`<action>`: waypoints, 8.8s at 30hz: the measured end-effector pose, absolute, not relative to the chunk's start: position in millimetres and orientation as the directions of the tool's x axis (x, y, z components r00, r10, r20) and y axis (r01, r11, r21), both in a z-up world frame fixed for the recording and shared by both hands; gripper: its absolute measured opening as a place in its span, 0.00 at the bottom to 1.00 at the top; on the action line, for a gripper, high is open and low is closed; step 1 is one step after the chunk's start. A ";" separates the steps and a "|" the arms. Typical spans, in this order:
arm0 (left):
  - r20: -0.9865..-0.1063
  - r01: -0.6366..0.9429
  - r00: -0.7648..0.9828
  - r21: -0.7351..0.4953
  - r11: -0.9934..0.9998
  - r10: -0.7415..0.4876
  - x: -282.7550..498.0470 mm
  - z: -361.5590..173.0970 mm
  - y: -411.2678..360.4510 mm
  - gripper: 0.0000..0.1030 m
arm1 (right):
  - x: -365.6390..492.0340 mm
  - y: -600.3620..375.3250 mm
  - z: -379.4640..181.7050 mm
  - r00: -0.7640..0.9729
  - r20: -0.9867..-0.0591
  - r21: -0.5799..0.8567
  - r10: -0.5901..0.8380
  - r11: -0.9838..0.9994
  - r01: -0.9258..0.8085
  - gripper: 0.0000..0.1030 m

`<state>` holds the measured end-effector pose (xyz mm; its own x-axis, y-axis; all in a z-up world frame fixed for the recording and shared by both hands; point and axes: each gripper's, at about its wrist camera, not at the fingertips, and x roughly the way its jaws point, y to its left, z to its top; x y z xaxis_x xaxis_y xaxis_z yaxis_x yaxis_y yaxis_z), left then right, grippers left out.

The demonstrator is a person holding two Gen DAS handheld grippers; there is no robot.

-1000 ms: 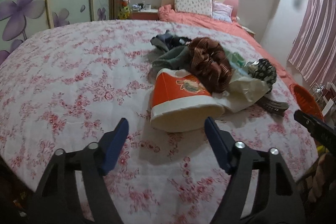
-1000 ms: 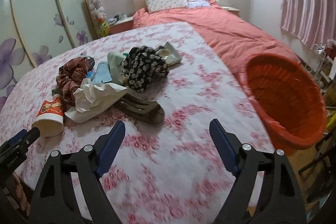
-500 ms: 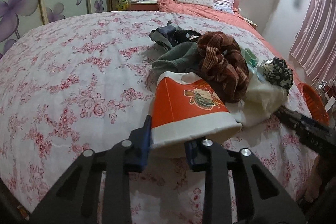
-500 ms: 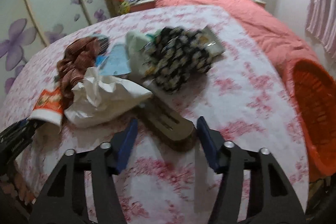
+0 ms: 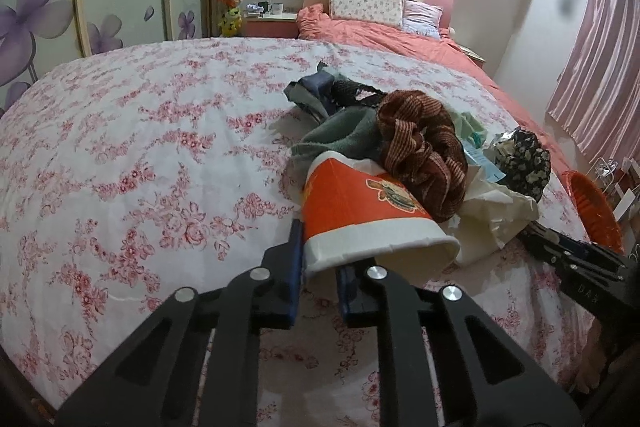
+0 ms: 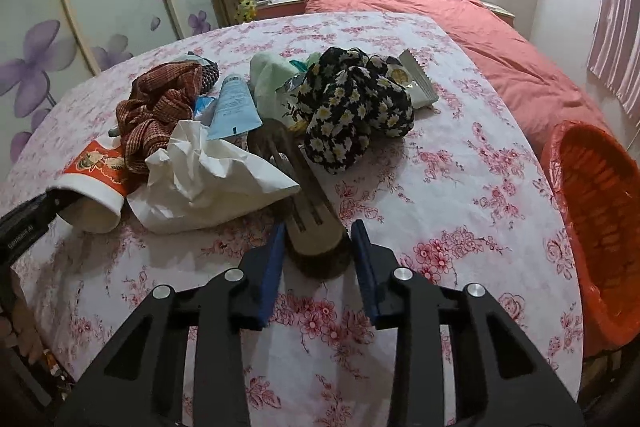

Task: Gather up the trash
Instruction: 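Grasp the orange-and-white paper cup with the left tool while the right tool grasps the brown slotted plastic item, then carry the cup and brown item to the orange basket while both tools open to drop them, then grasp the black daisy-print cloth with the right tool while the left tool grasps the brown plaid scrunchie, then carry the cloth and scrunchie over the orange basket while both tools open to release them, then grasp the white crumpled tissue on the bed with the right tool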

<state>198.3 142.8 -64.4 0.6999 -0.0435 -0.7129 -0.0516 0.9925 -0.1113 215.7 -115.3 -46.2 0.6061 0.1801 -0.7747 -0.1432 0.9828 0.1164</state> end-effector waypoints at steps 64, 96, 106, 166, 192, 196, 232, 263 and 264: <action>-0.544 0.471 0.670 -0.215 0.856 -0.505 223.7 25.2 -137.1 0.07 | 153.5 -324.3 25.0 0.843 -0.482 0.244 -0.240 0.887 0.393 0.31; -0.632 0.334 0.715 -0.067 0.940 -0.299 230.7 -13.2 -88.4 0.60 | 178.1 -313.3 5.3 0.773 -0.605 0.236 -0.189 0.885 0.401 0.57; -0.632 0.142 0.763 -0.039 0.989 -0.134 222.2 -20.9 23.6 0.70 | 195.7 -237.6 1.0 0.765 -0.640 0.202 -0.072 0.945 0.258 0.57; -0.689 0.052 0.701 -0.204 0.977 -0.181 278.0 -60.9 79.5 0.23 | 254.4 -152.3 -33.0 0.701 -0.713 0.149 0.024 0.982 0.118 0.18; -0.544 0.193 0.794 -0.197 0.961 -0.271 224.5 25.5 32.0 0.22 | 195.2 -199.4 42.2 0.845 -0.534 0.240 0.006 0.960 0.144 0.14; -0.525 0.239 0.793 -0.197 0.951 -0.308 215.7 35.5 11.5 0.22 | 181.2 -215.6 53.1 0.868 -0.497 0.256 -0.019 0.952 0.167 0.14; -0.579 0.609 0.549 -0.216 0.763 -0.602 230.4 -4.1 -244.2 0.31 | 159.9 -377.9 13.5 0.842 -0.478 0.368 -0.252 0.812 0.452 0.25; -0.630 0.302 0.722 -0.085 0.950 -0.286 225.8 -23.3 -59.9 0.74 | 178.1 -283.9 19.6 0.818 -0.557 0.233 -0.145 0.918 0.322 0.65; -0.630 0.282 0.728 -0.084 0.956 -0.270 226.0 -23.2 -48.6 0.74 | 178.4 -278.8 19.3 0.818 -0.559 0.230 -0.135 0.923 0.309 0.65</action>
<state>226.0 -48.6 -23.2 0.7279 -0.2701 -0.6302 0.2818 0.9558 -0.0842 178.4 -278.8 19.3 0.8180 -0.1346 -0.5593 0.3090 0.9229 0.2298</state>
